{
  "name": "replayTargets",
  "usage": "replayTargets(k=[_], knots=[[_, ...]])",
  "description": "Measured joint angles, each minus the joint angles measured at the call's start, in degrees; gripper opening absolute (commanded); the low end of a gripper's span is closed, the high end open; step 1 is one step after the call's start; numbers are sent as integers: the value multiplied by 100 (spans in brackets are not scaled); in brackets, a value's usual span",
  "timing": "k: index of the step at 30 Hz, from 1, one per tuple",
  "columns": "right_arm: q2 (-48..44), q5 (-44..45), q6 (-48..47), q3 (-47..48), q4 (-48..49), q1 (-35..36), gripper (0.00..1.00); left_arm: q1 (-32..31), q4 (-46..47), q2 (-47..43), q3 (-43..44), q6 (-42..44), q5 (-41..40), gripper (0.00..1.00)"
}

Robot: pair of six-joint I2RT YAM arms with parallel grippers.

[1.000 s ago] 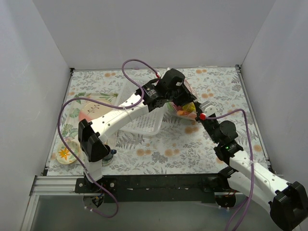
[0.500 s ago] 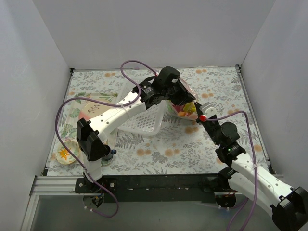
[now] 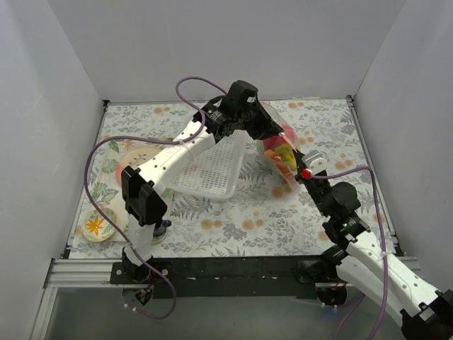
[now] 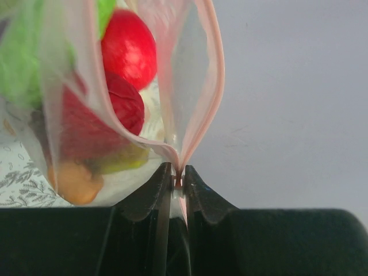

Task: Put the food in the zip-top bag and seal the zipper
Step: Zip the zipper food storage bag at the center of the board.

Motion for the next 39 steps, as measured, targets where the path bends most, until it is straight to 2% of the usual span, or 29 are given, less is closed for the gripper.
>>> replayTargets(k=[6, 21, 32, 37, 39], knots=[[-372, 170, 101, 199, -538, 2, 1, 264, 15, 544, 638, 197, 144, 0], [-1200, 402, 402, 555, -1919, 2, 1, 769, 420, 1364, 1064, 490, 330, 0], [-1231, 446, 404, 859, -2446, 2, 1, 911, 839, 1757, 1410, 704, 522, 0], [-1084, 199, 525, 916, -2516, 2, 1, 946, 1064, 1784, 1410, 975, 603, 0], [-979, 90, 588, 929, -2500, 2, 1, 1001, 1141, 1784, 1410, 1110, 654, 3]])
